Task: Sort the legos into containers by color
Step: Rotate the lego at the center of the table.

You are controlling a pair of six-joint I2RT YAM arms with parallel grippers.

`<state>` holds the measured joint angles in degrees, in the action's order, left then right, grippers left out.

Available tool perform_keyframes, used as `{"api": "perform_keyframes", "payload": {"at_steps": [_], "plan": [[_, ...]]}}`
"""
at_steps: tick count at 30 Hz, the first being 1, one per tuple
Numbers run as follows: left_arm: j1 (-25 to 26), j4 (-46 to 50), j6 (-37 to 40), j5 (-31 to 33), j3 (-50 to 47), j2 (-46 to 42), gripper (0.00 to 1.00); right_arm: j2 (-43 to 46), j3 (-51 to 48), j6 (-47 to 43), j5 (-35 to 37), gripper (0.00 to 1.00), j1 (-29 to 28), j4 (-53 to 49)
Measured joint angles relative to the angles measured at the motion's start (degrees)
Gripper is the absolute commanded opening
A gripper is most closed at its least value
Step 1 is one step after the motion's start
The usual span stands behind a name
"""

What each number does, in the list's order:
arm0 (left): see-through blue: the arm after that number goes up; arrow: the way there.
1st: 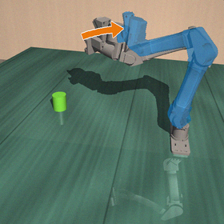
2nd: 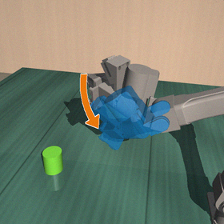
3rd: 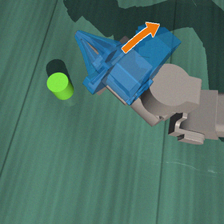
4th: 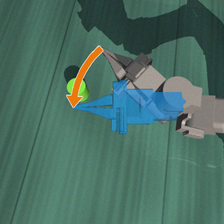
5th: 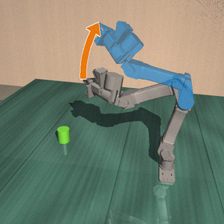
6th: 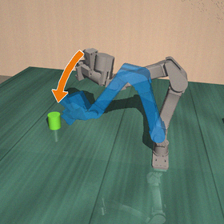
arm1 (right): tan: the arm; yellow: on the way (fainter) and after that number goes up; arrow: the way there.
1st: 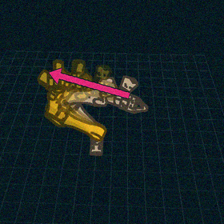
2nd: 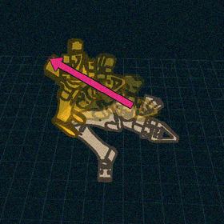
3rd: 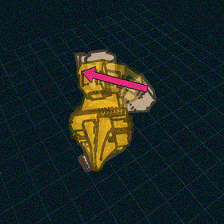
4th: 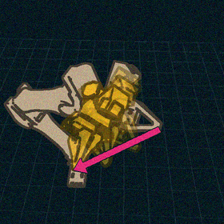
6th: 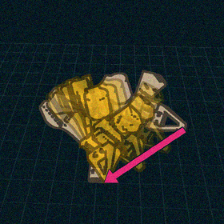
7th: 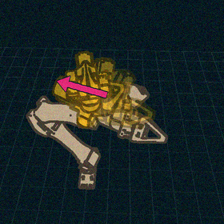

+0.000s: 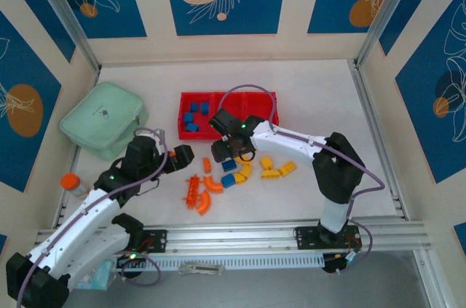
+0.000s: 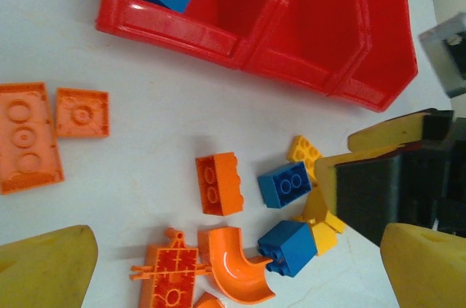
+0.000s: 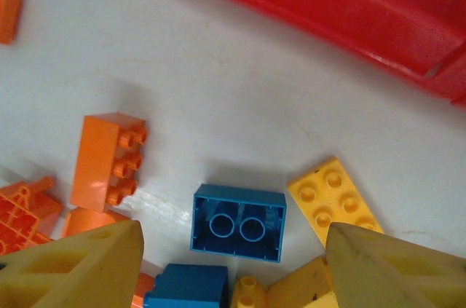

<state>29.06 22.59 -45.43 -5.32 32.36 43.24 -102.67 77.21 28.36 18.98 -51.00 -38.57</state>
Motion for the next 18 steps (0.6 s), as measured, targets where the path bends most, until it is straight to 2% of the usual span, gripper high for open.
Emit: {"api": "perform_keyframes", "payload": {"at_steps": [10, 18], "plan": [[4.22, -2.93, -3.15, 3.65, -2.34, 0.61, 0.99, -3.19, -0.76, 1.25, 0.2, 0.71, -0.55, 3.1], [5.05, -4.0, -3.85, 4.59, -2.43, 2.1, 0.99, -7.91, -0.72, 1.25, 0.55, 0.71, -0.81, 3.26]]}}
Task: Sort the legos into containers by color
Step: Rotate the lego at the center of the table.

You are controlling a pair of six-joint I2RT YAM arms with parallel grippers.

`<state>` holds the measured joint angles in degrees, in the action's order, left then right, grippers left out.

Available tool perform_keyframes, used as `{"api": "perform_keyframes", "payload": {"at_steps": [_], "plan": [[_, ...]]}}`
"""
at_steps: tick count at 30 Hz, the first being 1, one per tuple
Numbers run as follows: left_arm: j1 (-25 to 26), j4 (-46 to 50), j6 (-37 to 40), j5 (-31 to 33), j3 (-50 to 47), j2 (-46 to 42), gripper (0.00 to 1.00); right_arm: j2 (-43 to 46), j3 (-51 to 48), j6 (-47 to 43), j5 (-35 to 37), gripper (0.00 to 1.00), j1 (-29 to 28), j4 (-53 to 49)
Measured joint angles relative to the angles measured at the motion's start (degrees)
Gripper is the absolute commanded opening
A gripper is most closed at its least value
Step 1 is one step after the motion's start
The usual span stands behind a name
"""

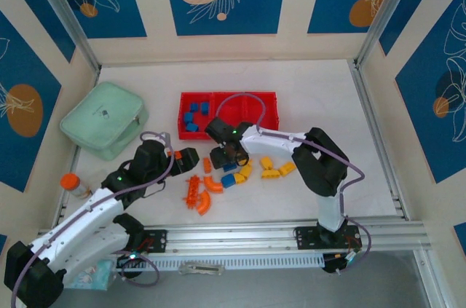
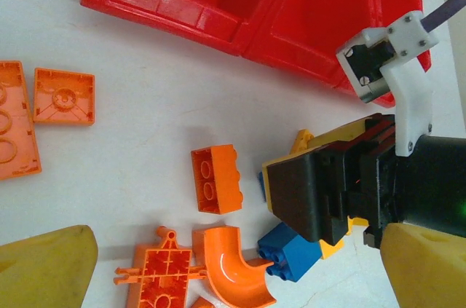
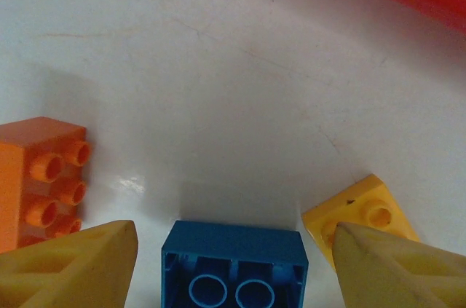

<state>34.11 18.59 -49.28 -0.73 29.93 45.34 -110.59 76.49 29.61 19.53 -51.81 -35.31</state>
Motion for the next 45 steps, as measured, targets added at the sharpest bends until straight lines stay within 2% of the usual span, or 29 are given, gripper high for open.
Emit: {"api": "perform_keyframes", "payload": {"at_steps": [14, 22, 45], "plan": [[0.22, -0.63, 0.0, 0.85, 0.0, 0.92, 0.99, -1.68, 1.14, -0.02, 2.14, 0.59, -1.81, -0.04], [0.22, -0.59, 0.02, 1.27, 0.0, 0.68, 0.99, -2.51, 2.27, -0.22, 3.1, 0.56, -2.29, -0.57], [0.31, 3.41, 0.02, 4.5, 0.0, -4.42, 0.99, -2.12, 2.58, 2.29, 4.57, 0.67, -6.62, -6.01]]}}
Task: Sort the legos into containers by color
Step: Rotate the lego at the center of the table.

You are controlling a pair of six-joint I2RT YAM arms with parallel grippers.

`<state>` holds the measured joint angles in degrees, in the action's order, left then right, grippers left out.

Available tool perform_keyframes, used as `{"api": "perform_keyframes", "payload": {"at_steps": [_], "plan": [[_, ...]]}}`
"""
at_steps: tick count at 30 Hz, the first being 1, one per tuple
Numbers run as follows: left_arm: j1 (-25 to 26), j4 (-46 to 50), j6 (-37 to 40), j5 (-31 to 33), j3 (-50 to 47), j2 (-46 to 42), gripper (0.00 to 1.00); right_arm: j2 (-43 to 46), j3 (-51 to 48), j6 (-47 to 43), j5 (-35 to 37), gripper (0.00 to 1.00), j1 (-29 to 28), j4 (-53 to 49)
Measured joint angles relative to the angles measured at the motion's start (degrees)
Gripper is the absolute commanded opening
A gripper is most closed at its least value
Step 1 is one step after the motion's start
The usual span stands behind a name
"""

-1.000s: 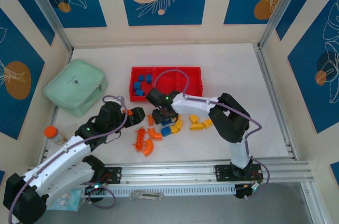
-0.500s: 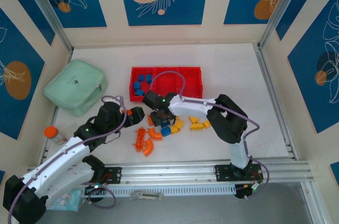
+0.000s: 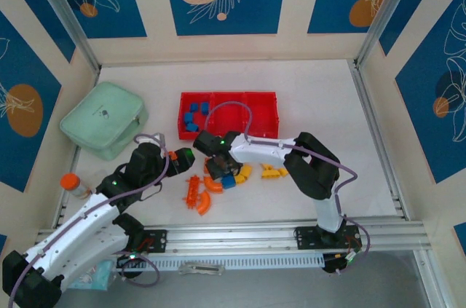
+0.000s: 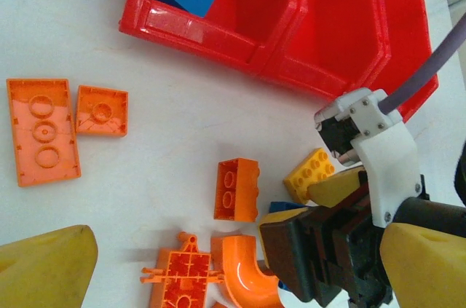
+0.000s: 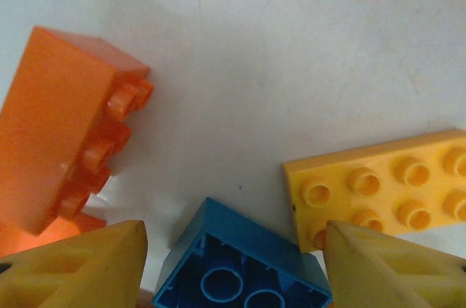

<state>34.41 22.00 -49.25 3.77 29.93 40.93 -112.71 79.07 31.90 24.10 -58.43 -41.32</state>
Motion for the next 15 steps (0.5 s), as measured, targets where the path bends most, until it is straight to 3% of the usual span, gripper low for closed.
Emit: {"api": "perform_keyframes", "payload": {"at_steps": [8, 15], "plan": [[0.0, 0.37, 0.0, 0.72, 0.0, -0.68, 0.99, 0.7, 0.0, 3.54, 0.42, 0.74, -0.37, -3.67], [0.0, 0.81, 0.0, 1.16, 0.0, -1.09, 0.99, 0.83, 0.11, 6.62, -0.04, 0.7, -0.39, -5.42]]}}
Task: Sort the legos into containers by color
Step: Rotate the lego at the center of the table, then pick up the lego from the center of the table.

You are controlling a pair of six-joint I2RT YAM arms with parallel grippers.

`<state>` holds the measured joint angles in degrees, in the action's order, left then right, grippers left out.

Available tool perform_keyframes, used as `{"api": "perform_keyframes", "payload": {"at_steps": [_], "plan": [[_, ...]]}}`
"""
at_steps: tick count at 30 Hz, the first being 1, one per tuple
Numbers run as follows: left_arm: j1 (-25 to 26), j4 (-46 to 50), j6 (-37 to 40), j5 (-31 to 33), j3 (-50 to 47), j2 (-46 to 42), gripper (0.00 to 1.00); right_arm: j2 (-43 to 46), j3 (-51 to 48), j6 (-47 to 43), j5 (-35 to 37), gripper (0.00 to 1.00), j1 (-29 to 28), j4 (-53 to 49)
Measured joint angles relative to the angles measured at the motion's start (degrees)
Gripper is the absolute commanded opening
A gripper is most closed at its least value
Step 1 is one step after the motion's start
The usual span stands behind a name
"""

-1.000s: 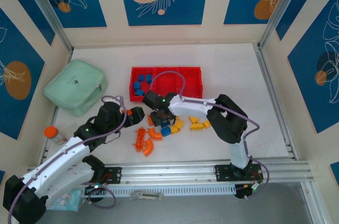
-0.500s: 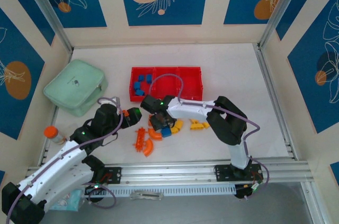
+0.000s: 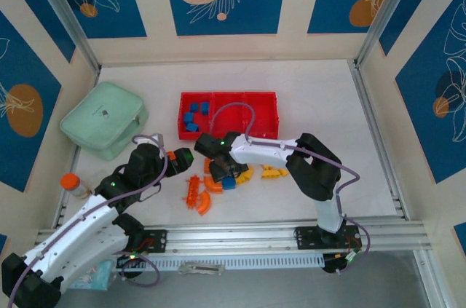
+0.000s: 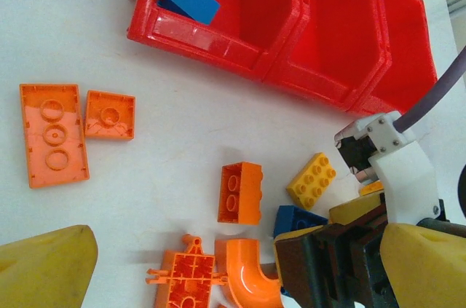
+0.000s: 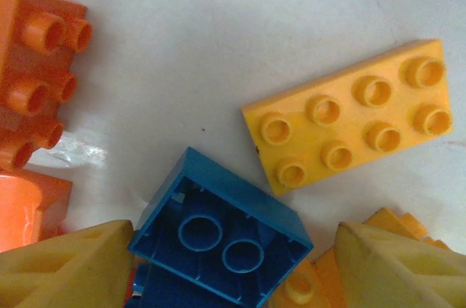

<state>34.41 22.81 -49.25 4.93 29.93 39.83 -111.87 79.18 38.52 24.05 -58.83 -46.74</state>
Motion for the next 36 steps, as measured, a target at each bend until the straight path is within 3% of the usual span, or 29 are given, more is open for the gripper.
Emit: {"api": "perform_keyframes", "payload": {"at_steps": [13, 24, 36], "plan": [[0.0, 0.83, 0.0, 0.33, -0.02, -0.57, 0.99, -4.44, 3.91, 0.52, 0.0, 0.68, -0.26, -1.01], [0.0, 0.83, 0.0, 0.76, -0.02, -0.79, 0.99, -4.61, 4.35, 0.46, 0.04, 0.57, -0.24, -1.07], [-0.02, 3.52, 0.26, 2.45, 0.0, -2.62, 0.99, 0.68, 4.57, -1.25, 0.24, 0.56, 0.48, -0.55]]}}
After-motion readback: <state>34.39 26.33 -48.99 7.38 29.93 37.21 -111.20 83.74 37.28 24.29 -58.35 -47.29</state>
